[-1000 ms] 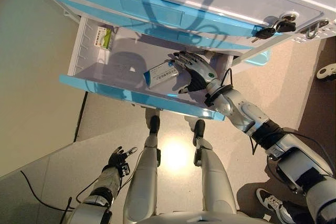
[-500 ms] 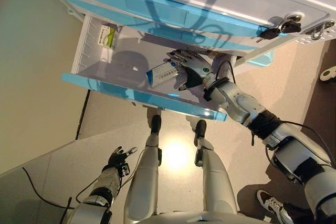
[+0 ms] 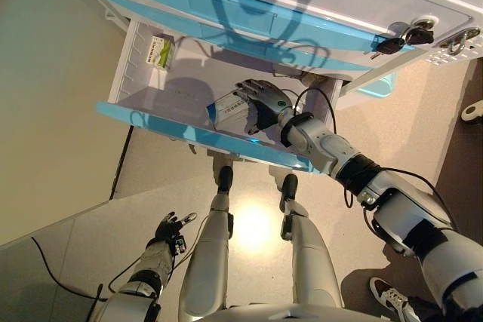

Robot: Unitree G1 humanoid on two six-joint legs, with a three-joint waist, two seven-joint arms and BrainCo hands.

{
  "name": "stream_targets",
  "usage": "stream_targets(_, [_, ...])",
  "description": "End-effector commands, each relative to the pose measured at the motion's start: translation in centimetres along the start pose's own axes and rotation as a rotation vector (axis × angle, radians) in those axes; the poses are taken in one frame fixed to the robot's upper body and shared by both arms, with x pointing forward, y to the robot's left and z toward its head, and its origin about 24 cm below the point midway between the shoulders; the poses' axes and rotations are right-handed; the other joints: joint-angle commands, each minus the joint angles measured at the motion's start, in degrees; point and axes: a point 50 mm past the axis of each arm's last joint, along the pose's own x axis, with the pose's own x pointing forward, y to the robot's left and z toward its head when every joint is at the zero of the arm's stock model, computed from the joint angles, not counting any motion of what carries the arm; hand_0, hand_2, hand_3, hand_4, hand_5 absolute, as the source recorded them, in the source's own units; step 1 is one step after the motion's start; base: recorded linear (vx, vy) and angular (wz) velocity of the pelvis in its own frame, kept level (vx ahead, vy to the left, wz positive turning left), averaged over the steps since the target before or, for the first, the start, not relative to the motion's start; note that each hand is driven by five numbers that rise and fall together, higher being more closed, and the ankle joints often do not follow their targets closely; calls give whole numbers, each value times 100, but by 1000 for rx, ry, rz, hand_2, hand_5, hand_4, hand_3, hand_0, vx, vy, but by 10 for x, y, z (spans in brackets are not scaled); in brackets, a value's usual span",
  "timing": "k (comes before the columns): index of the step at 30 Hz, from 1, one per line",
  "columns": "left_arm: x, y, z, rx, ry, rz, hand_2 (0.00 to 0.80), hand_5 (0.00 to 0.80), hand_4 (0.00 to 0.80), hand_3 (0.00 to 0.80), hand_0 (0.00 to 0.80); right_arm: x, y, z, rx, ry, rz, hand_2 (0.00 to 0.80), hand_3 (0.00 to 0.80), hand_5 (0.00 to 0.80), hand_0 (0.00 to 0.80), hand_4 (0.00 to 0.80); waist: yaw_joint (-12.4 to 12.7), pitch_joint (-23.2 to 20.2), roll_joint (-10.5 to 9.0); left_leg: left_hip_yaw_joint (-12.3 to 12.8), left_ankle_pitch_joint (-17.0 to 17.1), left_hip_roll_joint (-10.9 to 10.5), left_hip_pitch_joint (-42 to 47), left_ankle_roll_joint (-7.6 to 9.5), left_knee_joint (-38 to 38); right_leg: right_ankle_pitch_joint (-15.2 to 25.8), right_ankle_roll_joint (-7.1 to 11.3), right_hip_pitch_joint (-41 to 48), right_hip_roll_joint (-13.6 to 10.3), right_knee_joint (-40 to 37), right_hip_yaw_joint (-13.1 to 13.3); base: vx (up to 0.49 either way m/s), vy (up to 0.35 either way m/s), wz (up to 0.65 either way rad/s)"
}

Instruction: Open the drawer and pick up the medicine

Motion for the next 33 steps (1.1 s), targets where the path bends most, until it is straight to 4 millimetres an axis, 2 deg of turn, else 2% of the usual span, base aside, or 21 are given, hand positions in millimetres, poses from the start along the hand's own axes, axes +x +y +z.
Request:
stream_targets(1, [-3, 13, -16, 22, 57, 38, 0, 0, 0, 0, 0, 2, 7, 6, -12, -14, 26, 0, 0, 0, 0, 0, -15, -115, 100, 86, 130, -298, -175, 107, -199, 180, 43, -55, 109, -128, 182, 0, 0, 0])
stream_targets(7, [-3, 10, -15, 33, 48, 38, 0, 0, 0, 0, 0, 0, -7, 13, 49, -65, -60, 0, 0, 0, 0, 0, -20, -100, 122, 82, 131, -314, -168, 114, -198, 157, 37, -58, 125, -113, 197, 0, 0, 0])
stream_targets(11, [-2, 7, -11, 40, 26, 40, 0, 0, 0, 0, 0, -6, -26, 19, 67, -134, -176, 0, 0, 0, 0, 0, -35, -105, 128, 80, 106, -312, -160, 131, -184, 129, 40, -70, 122, -63, 213, 0, 0, 0])
stream_targets(20, [-2, 6, -8, 42, 8, 48, 0, 0, 0, 0, 0, -7, -39, 22, 71, -161, -263, 0, 0, 0, 0, 0, 10, -119, 170, 67, 92, -313, -160, 143, -163, 105, 38, -100, 115, 0, 207, 0, 0, 0])
stream_targets(31, [-3, 9, -12, 25, 27, 60, 0, 0, 0, 0, 0, 0, -31, 18, 20, -113, -200, 0, 0, 0, 0, 0, 13, -123, 140, 64, 98, -300, -205, 135, -140, 101, 27, -129, 120, 30, 194, 0, 0, 0])
stream_targets(33, [-3, 10, -15, 25, 40, 60, 0, 0, 0, 0, 0, 4, -20, 16, -22, -83, -141, 0, 0, 0, 0, 0, 24, -120, 149, 46, 93, -303, -202, 127, -133, 75, 19, -121, 114, 53, 183, 6, -3, 6])
